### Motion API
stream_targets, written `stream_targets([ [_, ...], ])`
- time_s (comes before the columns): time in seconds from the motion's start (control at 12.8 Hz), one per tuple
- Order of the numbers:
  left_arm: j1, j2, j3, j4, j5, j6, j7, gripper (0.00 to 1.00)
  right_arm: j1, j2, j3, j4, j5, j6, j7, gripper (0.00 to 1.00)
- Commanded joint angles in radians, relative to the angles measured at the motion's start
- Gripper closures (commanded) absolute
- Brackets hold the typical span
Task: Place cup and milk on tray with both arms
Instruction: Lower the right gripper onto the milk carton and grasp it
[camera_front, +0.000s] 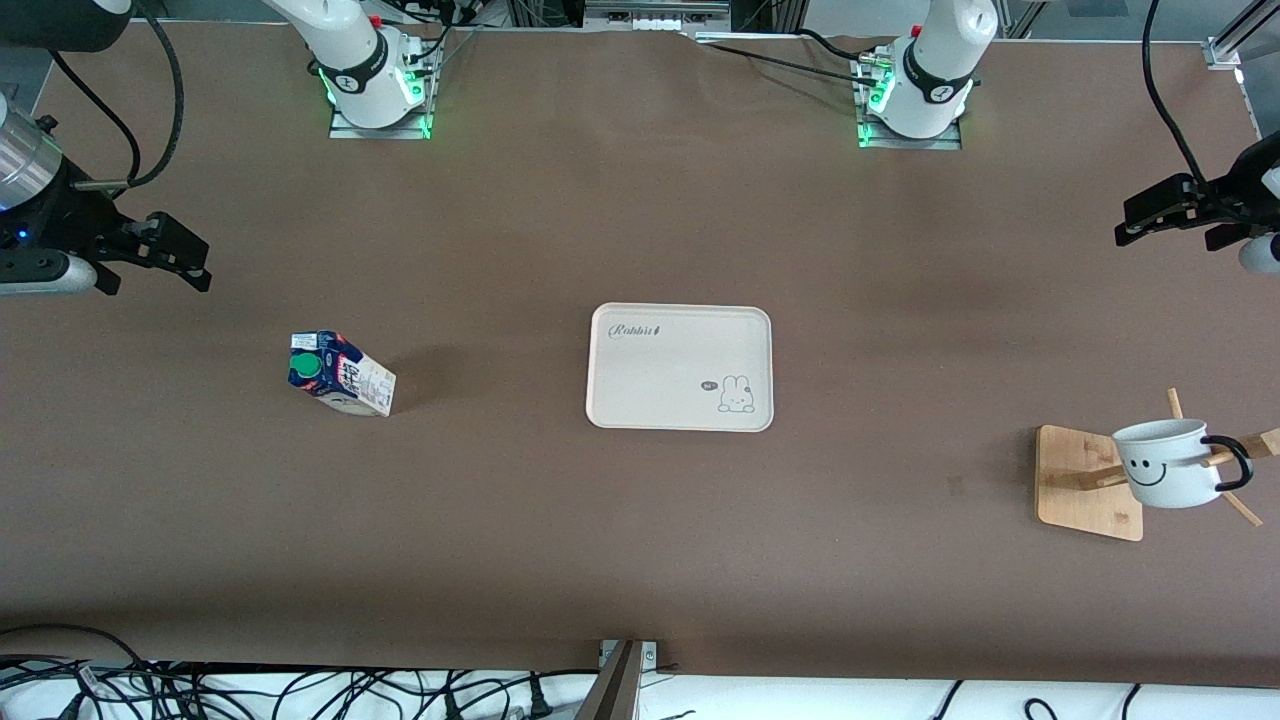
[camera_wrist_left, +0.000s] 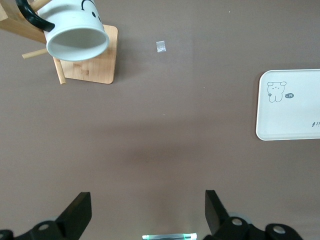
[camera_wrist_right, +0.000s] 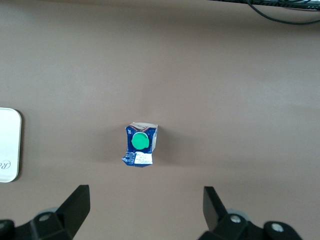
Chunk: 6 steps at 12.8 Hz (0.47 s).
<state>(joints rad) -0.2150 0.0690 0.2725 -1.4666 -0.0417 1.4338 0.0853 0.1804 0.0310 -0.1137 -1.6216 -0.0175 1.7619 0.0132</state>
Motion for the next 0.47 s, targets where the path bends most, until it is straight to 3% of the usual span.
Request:
stream_targets([
  [0.0,-0.009,-0.009,0.001,0.003,0.02,-0.001,0.017,0.0,-0.002,-0.005,0.003,-0.004,0.016,0.002,0.002,0.0],
  [0.39,-0.009,-0.009,-0.041,0.005,0.023,0.0,0.017,0.0,-0.002,-0.003,0.002,0.003,0.014,0.01,-0.002,0.0],
])
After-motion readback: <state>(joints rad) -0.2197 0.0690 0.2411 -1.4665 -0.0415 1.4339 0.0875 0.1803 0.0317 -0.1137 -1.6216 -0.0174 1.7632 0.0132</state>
